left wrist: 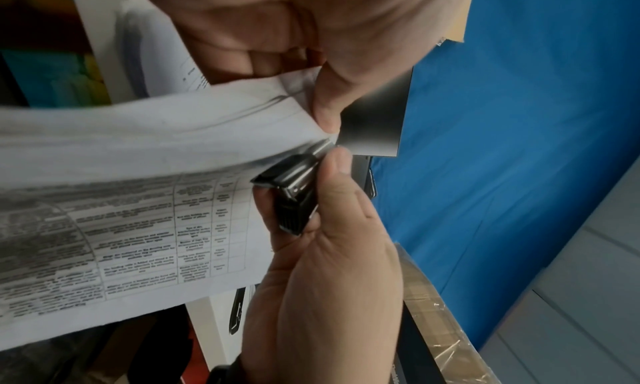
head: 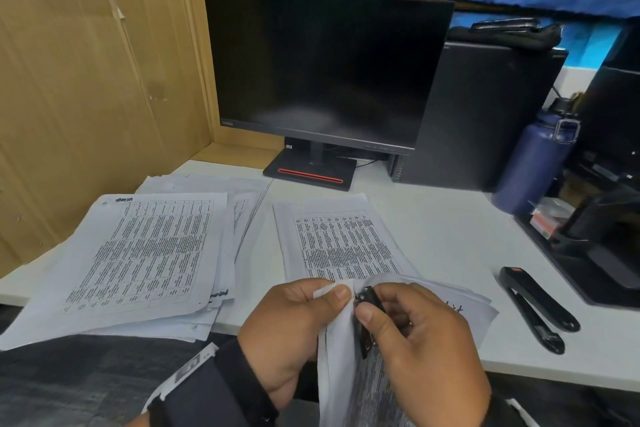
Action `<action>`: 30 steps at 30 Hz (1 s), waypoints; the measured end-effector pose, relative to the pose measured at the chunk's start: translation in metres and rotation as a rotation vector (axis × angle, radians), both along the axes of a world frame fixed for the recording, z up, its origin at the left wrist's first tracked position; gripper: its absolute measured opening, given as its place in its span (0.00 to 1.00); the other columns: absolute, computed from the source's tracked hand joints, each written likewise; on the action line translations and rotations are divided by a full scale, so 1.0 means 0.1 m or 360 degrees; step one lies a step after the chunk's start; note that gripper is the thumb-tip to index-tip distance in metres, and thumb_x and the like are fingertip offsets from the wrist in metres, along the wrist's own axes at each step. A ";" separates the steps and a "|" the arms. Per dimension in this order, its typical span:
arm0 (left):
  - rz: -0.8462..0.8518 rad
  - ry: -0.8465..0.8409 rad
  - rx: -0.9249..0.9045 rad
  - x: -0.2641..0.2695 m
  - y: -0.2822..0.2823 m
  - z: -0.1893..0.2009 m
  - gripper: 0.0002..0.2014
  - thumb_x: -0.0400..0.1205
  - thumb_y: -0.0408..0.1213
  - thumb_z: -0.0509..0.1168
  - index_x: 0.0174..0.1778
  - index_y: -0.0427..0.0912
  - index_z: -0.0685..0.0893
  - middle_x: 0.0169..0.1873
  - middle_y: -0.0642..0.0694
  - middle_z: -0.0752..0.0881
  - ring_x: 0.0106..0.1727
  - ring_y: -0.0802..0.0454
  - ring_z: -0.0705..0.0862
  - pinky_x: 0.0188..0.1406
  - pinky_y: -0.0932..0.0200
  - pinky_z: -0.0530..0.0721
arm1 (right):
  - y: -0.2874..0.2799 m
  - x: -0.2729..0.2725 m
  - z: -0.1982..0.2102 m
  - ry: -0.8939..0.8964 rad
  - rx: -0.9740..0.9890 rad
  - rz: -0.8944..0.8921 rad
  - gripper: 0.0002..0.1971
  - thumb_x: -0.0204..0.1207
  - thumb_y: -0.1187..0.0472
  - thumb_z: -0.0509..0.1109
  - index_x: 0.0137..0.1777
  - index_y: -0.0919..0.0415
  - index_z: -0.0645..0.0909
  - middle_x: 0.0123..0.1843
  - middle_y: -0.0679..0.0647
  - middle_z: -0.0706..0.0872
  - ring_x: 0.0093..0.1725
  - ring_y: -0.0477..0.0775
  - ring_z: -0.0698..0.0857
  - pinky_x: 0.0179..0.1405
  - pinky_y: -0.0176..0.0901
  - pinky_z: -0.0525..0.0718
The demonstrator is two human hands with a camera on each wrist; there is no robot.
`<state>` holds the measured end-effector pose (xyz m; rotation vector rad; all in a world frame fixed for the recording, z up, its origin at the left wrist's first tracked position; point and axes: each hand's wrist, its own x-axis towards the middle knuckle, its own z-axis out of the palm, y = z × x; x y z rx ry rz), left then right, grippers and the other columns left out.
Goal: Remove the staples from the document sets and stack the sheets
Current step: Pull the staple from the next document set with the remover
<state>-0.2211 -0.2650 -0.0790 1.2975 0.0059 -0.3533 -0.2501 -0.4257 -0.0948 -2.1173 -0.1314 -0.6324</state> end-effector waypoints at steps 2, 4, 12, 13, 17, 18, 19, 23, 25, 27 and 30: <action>-0.0007 0.0013 0.0017 0.01 0.01 -0.01 0.09 0.83 0.33 0.71 0.39 0.37 0.94 0.38 0.31 0.92 0.35 0.42 0.89 0.46 0.50 0.88 | 0.00 0.01 0.00 0.0008 -0.0019 0.0000 0.13 0.66 0.42 0.74 0.51 0.35 0.84 0.46 0.34 0.87 0.42 0.39 0.87 0.41 0.21 0.78; -0.0014 0.0025 0.0027 0.02 0.01 -0.01 0.09 0.83 0.33 0.71 0.40 0.36 0.94 0.40 0.30 0.92 0.37 0.41 0.89 0.46 0.49 0.88 | -0.02 0.02 -0.01 0.0049 -0.0008 0.0026 0.11 0.68 0.47 0.78 0.49 0.33 0.84 0.46 0.32 0.87 0.43 0.39 0.87 0.42 0.24 0.79; 0.0037 -0.0016 0.0028 0.03 -0.02 0.00 0.08 0.82 0.32 0.72 0.37 0.37 0.90 0.36 0.31 0.87 0.40 0.40 0.83 0.46 0.47 0.80 | 0.05 -0.08 -0.04 -0.0206 -0.0336 -0.0062 0.14 0.66 0.50 0.78 0.48 0.44 0.77 0.45 0.38 0.77 0.43 0.40 0.81 0.42 0.34 0.78; 0.0034 -0.0020 0.0045 0.02 -0.02 0.00 0.08 0.82 0.32 0.72 0.37 0.36 0.91 0.36 0.31 0.87 0.40 0.40 0.83 0.48 0.46 0.80 | 0.05 -0.08 -0.04 -0.0230 -0.0350 -0.0083 0.14 0.66 0.50 0.78 0.48 0.43 0.77 0.45 0.38 0.77 0.43 0.41 0.81 0.42 0.35 0.79; 0.0023 -0.0029 0.0078 0.02 0.00 -0.01 0.09 0.83 0.35 0.73 0.41 0.32 0.91 0.38 0.30 0.89 0.43 0.39 0.84 0.51 0.42 0.81 | 0.05 -0.07 -0.02 -0.0286 -0.0366 -0.0118 0.14 0.68 0.45 0.74 0.53 0.42 0.79 0.45 0.40 0.79 0.42 0.42 0.83 0.41 0.36 0.79; 0.0013 -0.0024 0.0078 0.03 0.00 -0.01 0.10 0.82 0.36 0.74 0.42 0.31 0.91 0.40 0.29 0.89 0.44 0.38 0.85 0.52 0.41 0.81 | 0.04 -0.07 -0.02 -0.0298 -0.0411 -0.0113 0.14 0.69 0.44 0.72 0.54 0.43 0.80 0.45 0.42 0.79 0.42 0.44 0.83 0.40 0.37 0.79; -0.0003 -0.0008 0.0071 0.03 0.00 -0.01 0.11 0.82 0.36 0.76 0.45 0.29 0.91 0.42 0.28 0.89 0.45 0.37 0.85 0.53 0.40 0.82 | 0.04 -0.07 -0.01 -0.0324 -0.0468 -0.0106 0.14 0.71 0.45 0.71 0.55 0.45 0.82 0.45 0.44 0.79 0.42 0.47 0.83 0.40 0.37 0.79; -0.0153 0.0193 -0.0112 0.07 0.02 0.04 0.15 0.79 0.34 0.73 0.55 0.25 0.90 0.49 0.28 0.90 0.46 0.39 0.89 0.53 0.45 0.90 | 0.01 -0.10 0.02 -0.0519 -0.0639 -0.0139 0.11 0.74 0.52 0.72 0.52 0.56 0.86 0.43 0.50 0.80 0.41 0.56 0.82 0.37 0.44 0.78; -0.0223 0.0300 -0.0182 0.08 0.05 0.06 0.21 0.75 0.35 0.73 0.59 0.24 0.88 0.52 0.28 0.90 0.51 0.37 0.88 0.55 0.45 0.91 | 0.01 -0.10 0.03 -0.0626 -0.0687 -0.0128 0.09 0.73 0.56 0.74 0.53 0.56 0.84 0.42 0.52 0.80 0.40 0.59 0.82 0.36 0.48 0.80; -0.0264 0.0369 -0.0223 0.10 0.06 0.08 0.21 0.74 0.34 0.74 0.59 0.24 0.88 0.54 0.26 0.89 0.54 0.36 0.87 0.55 0.44 0.91 | 0.00 -0.08 0.03 -0.0691 -0.0747 -0.0094 0.14 0.69 0.63 0.78 0.54 0.56 0.83 0.40 0.54 0.79 0.38 0.61 0.80 0.33 0.53 0.81; -0.0286 0.0399 -0.0205 0.11 0.07 0.08 0.21 0.71 0.34 0.75 0.58 0.26 0.89 0.53 0.28 0.91 0.52 0.37 0.89 0.55 0.44 0.91 | -0.03 -0.06 0.01 -0.0755 -0.0847 -0.0050 0.12 0.66 0.69 0.79 0.50 0.64 0.90 0.37 0.55 0.82 0.36 0.62 0.79 0.32 0.53 0.80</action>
